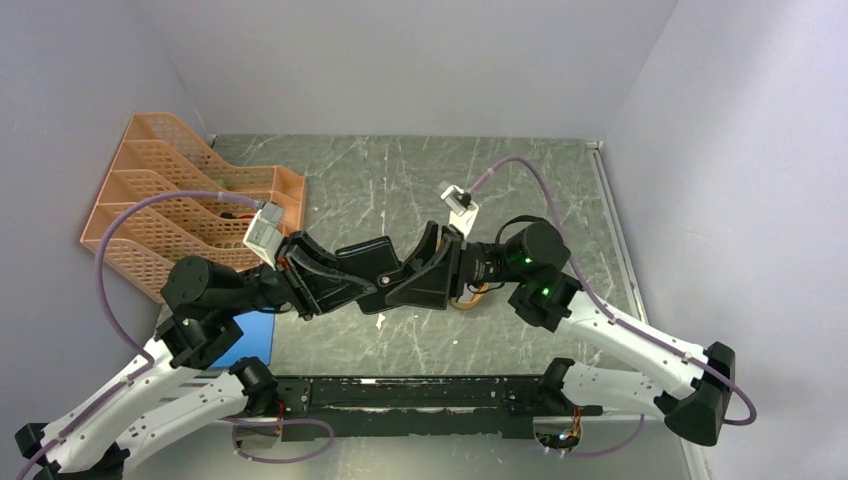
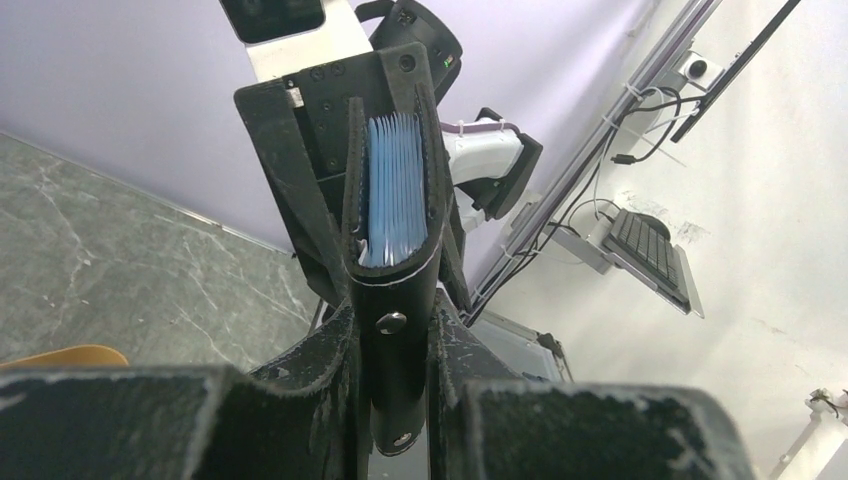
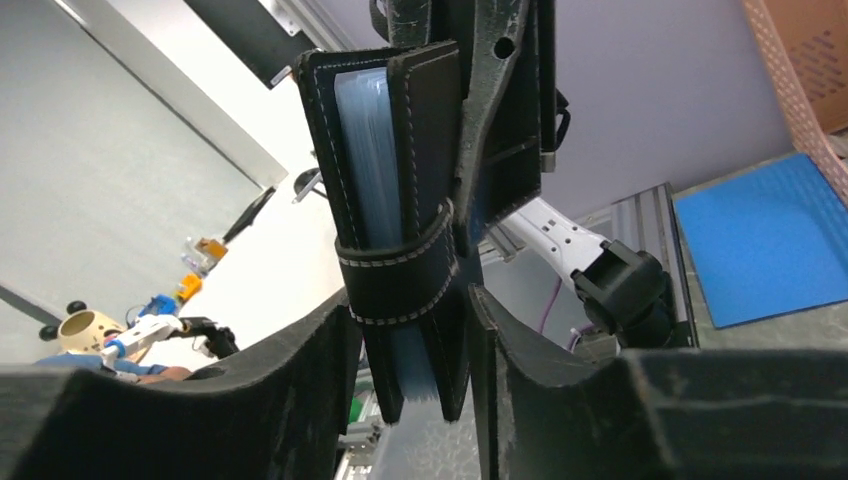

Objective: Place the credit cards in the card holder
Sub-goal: Place the card holder at the center of the board.

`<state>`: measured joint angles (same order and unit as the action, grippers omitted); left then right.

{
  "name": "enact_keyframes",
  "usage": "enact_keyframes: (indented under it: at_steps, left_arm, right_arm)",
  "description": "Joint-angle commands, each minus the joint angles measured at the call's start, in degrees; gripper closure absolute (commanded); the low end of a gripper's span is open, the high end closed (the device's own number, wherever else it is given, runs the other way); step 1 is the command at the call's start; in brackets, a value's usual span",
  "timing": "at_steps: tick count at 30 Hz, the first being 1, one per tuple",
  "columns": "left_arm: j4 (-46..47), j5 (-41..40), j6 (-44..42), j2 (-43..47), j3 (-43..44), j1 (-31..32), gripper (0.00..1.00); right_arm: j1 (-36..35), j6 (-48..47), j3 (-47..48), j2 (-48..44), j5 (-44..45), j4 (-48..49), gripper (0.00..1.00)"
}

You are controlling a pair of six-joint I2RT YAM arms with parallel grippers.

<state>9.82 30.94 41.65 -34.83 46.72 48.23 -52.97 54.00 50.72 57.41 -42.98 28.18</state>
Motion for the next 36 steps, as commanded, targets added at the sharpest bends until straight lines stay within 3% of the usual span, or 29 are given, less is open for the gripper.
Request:
enact_keyframes:
  at_steps: [1,3,6,8,10,13,17,19,22,27,32,36]
  left_arm:
    - [2.4,-0.2,-0.9,0.0,1.6,0.2,0.93]
    - [2.3,-0.4,-1.0,0.2,1.6,0.2,0.88]
    - [1.8,-0.8,-1.3,0.6,1.8,0.2,0.73]
    - [0.8,-1.1,-1.9,0.9,2.2,0.2,0.55]
    - [-2.7,-3.7,-2.9,1.6,3.5,0.2,0.29]
    - [-16.2,-15.7,-6.9,4.7,6.8,0.2,0.05]
    - [-35.5,-45.4,-8.2,11.1,10.8,0.2,0.03]
    - [-40.4,-54.7,-8.8,13.7,11.2,0.2,0.03]
    - [-44.6,-57.2,-9.0,15.0,11.0,0.2,0.03]
    - [-50.4,-57.1,-6.9,12.0,11.3,0.2,0.03]
    - [-48.7,-53.7,-5.7,13.1,7.6,0.2,0.06]
    - [-46.6,-52.2,-4.6,14.3,4.8,0.2,0.05]
  right_arm:
    - [-3.6,-6.0,3.6,1.5,3.2,-6.5,0.58]
    - [-4.9,-7.7,4.2,1.8,4.9,-8.2,0.67]
    - [-6.8,-13.2,6.5,1.8,9.3,-14.8,0.85]
    - [-8.3,-16.5,7.7,1.4,13.6,-18.4,0.95]
    - [-9.2,-18.6,8.8,0.9,18.3,-21.7,1.00]
    - [-9.3,-21.0,10.0,-0.2,29.6,-28.6,1.00]
    - [-8.9,-21.0,11.5,1.3,49.7,-40.7,1.00]
    - [-7.3,-20.8,12.6,5.2,51.2,-44.8,1.00]
    - [-4.8,-19.3,11.8,11.7,48.1,-44.5,1.00]
    - [-1.2,-13.1,8.0,20.9,41.0,-34.3,1.00]
    - [-1.3,-8.5,9.7,32.2,37.9,-28.5,1.00]
    - [-1.0,-6.0,14.1,41.0,40.4,-27.0,1.00]
